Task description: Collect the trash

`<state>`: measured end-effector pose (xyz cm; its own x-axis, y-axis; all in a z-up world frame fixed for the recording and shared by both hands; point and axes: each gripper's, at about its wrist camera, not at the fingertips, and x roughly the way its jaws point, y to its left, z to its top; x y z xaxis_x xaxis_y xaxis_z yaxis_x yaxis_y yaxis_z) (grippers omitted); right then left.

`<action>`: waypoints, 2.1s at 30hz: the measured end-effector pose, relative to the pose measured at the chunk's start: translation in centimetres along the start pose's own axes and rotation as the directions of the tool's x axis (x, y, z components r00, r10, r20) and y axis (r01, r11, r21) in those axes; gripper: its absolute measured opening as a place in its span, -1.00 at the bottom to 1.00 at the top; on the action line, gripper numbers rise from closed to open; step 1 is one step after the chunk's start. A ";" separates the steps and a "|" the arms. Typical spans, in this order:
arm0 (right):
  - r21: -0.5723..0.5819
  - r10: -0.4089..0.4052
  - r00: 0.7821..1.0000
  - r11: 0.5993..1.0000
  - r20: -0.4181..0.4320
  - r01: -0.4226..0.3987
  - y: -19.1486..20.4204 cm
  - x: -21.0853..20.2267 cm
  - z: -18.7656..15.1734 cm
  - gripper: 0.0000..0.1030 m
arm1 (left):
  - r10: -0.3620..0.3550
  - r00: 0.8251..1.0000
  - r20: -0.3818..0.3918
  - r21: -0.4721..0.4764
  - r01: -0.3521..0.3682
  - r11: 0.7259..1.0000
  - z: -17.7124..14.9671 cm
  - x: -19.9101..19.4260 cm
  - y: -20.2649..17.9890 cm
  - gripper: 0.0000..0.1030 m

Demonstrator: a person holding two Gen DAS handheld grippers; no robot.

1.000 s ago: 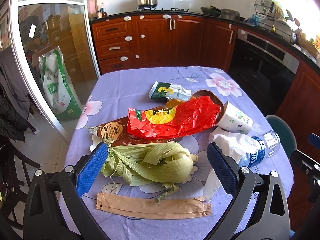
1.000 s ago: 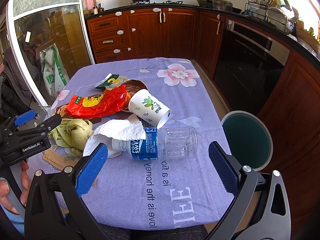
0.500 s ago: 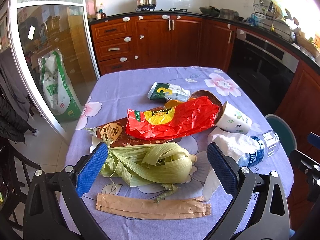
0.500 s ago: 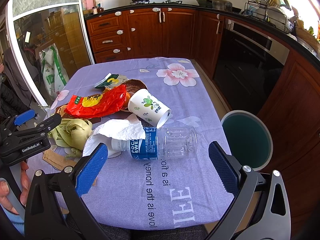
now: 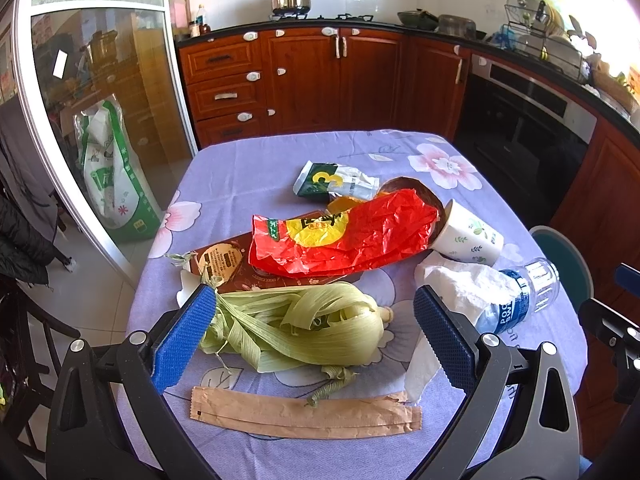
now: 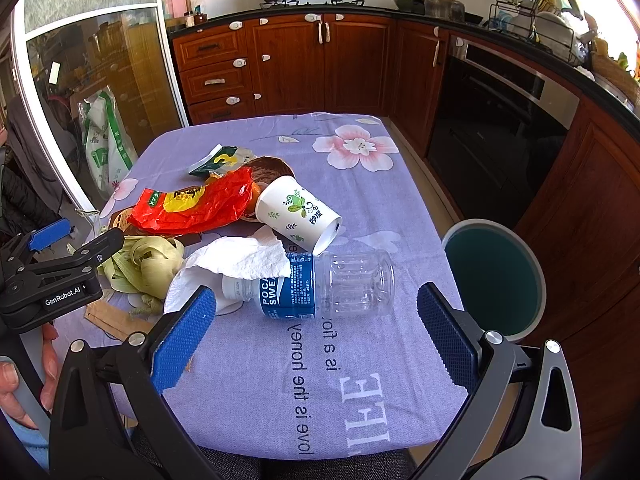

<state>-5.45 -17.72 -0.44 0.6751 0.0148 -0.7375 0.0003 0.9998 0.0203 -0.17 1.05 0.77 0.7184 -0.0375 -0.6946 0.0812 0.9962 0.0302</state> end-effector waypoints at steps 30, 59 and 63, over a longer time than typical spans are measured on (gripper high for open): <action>-0.036 0.054 0.995 0.998 -0.085 -0.058 0.2 5.1 1.3 0.88 | -0.116 0.964 -0.239 0.014 0.123 0.992 -3.0 8.9 -1.2 0.06; -0.239 0.177 0.941 0.938 -0.289 -0.250 8.8 11.9 3.1 -0.93 | -0.182 0.981 -0.062 -0.031 0.180 0.983 1.7 0.0 5.0 -0.52; -0.177 0.258 0.948 0.940 -0.184 -0.290 7.3 8.3 5.6 -0.93 | -0.202 0.979 -0.032 0.022 0.203 0.979 2.7 -1.0 3.0 -0.52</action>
<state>4.32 -10.37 -2.66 0.5048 0.2749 -0.8183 -0.3266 0.9383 0.1138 1.18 3.88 3.49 0.6647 -0.2354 -0.7090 0.2405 0.9660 -0.0952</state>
